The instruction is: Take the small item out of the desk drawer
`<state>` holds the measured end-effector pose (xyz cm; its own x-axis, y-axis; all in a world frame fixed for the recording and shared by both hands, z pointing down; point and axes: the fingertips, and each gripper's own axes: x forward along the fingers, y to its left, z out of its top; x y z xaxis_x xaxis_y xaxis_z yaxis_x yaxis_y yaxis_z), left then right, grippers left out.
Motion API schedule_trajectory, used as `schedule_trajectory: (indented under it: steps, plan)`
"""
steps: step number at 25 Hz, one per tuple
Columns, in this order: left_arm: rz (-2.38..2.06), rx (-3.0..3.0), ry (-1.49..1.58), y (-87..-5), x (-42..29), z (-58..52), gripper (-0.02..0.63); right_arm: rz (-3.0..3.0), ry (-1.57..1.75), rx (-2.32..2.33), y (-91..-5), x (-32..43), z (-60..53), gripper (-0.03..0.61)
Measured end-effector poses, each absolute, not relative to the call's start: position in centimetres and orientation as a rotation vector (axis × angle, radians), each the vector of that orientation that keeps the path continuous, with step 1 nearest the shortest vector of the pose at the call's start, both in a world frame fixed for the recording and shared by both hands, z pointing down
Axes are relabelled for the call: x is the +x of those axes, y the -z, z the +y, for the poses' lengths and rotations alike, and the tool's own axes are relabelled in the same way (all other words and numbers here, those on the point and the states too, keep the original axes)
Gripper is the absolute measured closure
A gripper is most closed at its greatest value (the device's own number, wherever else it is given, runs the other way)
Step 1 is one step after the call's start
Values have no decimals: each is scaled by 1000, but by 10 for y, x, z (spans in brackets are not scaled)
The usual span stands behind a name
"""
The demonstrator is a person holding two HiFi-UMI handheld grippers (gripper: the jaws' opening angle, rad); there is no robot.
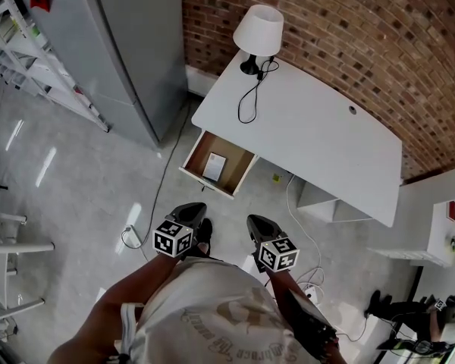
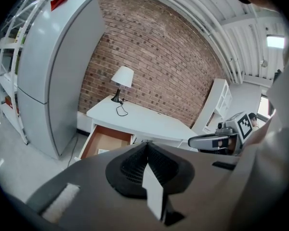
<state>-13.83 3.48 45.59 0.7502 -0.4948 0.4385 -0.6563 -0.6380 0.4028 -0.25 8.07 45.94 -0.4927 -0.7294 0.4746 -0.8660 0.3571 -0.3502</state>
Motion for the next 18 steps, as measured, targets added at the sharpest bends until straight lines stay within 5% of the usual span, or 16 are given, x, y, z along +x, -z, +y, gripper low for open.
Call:
schedule_trajectory:
  steps: [18]
  plan:
    - [-742, 2455, -396, -451, -125, -52, 607, -2272, -820, 1601, -444, 14, 5, 572]
